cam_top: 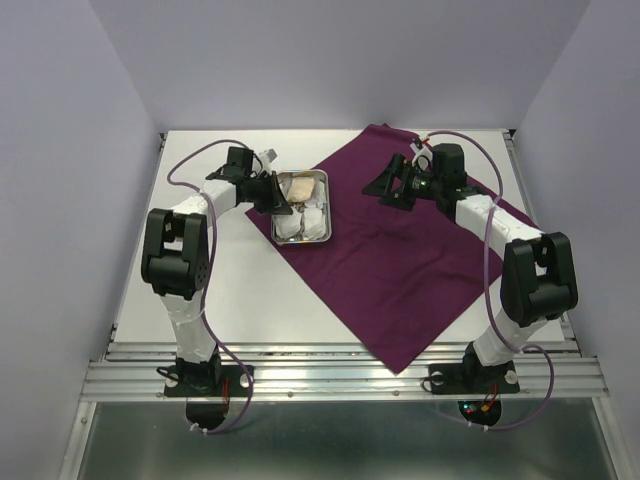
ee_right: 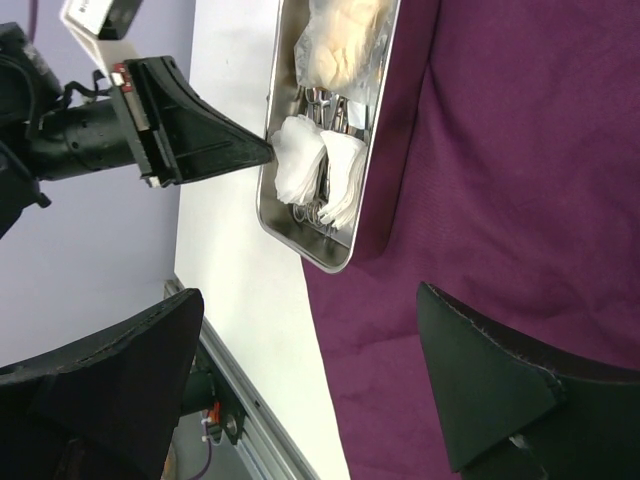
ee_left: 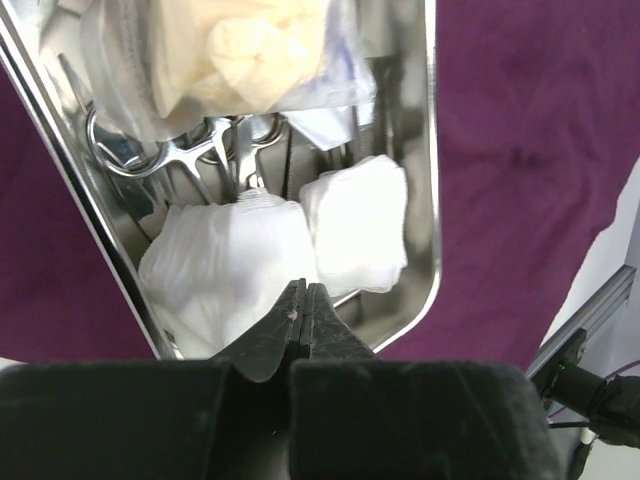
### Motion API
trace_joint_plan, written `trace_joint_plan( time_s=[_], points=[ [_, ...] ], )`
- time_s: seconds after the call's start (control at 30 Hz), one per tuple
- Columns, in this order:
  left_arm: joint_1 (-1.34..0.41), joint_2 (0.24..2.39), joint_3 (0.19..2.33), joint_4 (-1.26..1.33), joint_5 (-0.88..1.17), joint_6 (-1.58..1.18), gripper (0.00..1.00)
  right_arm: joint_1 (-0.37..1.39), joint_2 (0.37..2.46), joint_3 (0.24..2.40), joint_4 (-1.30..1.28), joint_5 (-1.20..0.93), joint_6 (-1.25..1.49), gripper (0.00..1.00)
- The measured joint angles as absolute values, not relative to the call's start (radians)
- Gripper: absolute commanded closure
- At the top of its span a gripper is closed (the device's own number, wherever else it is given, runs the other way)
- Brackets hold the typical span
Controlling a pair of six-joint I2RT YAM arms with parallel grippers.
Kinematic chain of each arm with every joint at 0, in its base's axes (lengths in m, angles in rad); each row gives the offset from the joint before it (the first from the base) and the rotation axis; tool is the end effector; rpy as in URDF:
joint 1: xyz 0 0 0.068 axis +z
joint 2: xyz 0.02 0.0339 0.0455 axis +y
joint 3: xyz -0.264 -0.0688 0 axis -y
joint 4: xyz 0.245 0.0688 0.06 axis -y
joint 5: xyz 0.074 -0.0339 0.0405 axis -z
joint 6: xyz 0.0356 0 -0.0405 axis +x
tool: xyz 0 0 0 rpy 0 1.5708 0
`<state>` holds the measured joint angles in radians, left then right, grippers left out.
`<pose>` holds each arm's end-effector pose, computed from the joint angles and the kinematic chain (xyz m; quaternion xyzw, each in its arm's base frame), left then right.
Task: Prepare the surgical pack
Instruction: Move the container from the surgical kit.
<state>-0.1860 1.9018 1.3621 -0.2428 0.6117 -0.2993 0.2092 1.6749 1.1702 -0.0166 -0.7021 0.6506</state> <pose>0.4089 -0.0978 0.2160 0.0656 0.8856 -0.3579 0.2887 0.3656 0.1011 0.2597 0.0098 0.8307 0.4666 0.3036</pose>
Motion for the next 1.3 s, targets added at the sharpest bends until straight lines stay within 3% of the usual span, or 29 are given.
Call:
trace_joint_plan(
  time_s=[0.47, 0.53, 0.63, 0.67, 0.7, 0.8, 1.0, 1.13, 1.3],
  points=[
    [-0.186, 1.948, 1.356, -0.252, 0.585, -0.299, 1.0, 0.209, 1.675, 1.189, -0.084, -0.653, 0.63, 0.12],
    [-0.188, 1.942, 1.372, -0.27, 0.575, -0.295, 1.0, 0.209, 1.675, 1.201, -0.109, -0.62, 0.618, 0.18],
    [-0.191, 1.908, 1.412, -0.313, 0.55, -0.283, 0.99, 0.218, 1.675, 1.227, -0.172, -0.537, 0.582, 0.38],
    [-0.194, 1.888, 1.432, -0.323, 0.535, -0.276, 0.97, 0.226, 1.68, 1.253, -0.212, -0.487, 0.565, 0.46],
    [-0.195, 1.876, 1.445, -0.33, 0.526, -0.271, 0.93, 0.233, 1.688, 1.273, -0.233, -0.459, 0.553, 0.48],
    [-0.195, 1.816, 1.489, -0.348, 0.47, -0.262, 0.87, 0.293, 1.743, 1.38, -0.29, -0.361, 0.511, 0.46],
    [-0.188, 1.761, 1.512, -0.379, 0.382, -0.256, 0.84, 0.445, 1.909, 1.583, -0.368, -0.213, 0.458, 0.26],
    [-0.171, 1.751, 1.512, -0.414, 0.358, -0.264, 0.83, 0.513, 2.053, 1.713, -0.422, -0.141, 0.453, 0.26],
    [-0.141, 1.694, 1.512, -0.443, 0.342, -0.278, 0.82, 0.537, 2.199, 1.836, -0.476, -0.078, 0.461, 0.38]
  ],
)
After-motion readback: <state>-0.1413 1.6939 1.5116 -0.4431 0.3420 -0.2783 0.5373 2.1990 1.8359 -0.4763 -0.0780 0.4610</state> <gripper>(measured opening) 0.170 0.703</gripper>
